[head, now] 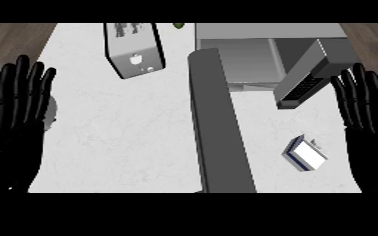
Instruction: Pick up the milk, place it into the microwave and close the microwave
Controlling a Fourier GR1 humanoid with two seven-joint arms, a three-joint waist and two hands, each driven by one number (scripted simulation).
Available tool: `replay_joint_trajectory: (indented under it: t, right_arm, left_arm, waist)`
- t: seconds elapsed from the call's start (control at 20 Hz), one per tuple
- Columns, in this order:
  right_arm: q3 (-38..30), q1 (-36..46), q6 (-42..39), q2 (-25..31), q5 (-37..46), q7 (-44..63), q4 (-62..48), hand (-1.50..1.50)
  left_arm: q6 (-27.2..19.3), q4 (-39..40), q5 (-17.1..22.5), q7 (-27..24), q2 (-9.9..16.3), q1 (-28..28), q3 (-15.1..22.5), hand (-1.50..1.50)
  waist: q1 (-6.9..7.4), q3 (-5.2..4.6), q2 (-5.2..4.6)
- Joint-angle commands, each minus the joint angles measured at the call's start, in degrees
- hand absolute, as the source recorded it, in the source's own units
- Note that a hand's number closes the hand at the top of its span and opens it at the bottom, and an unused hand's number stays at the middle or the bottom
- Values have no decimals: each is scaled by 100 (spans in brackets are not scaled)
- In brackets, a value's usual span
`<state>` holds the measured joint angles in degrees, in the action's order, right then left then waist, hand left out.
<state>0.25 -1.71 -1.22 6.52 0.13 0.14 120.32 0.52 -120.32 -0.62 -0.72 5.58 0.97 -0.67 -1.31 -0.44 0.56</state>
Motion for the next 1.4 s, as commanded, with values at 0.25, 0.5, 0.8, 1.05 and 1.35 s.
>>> replay_joint_trajectory:
  t: [0.25, 0.5, 0.8, 1.05, 1.35]
  right_arm:
    - [-1194, -1500, -1990, 873, -2081, -1192, 341, -150]
    - [-1448, -2279, -2901, 1199, -2701, -1236, -243, -150]
    - [-2046, -3077, -3786, 1066, -2490, -2075, -676, -150]
    - [-2337, -2887, -4303, 1066, -1901, -2763, -1757, -150]
    - [-2153, -2342, -3981, 762, -1026, -3183, -2144, -150]
  left_arm:
    - [-213, 198, -507, -70, -218, 42, 338, -150]
    - [-994, 674, 26, -139, -550, -606, 1245, -150]
    - [-1679, 974, -337, -749, -556, -973, 2315, -150]
    - [-2203, 1335, -445, -1503, -558, -1447, 3097, -150]
    - [-2714, 1579, -277, -1437, -558, -1063, 3255, -150]
  waist:
    - [20, 54, -42]
    - [8, 50, -44]
    - [64, 46, -41]
    - [106, 47, -45]
    - [117, 46, -53]
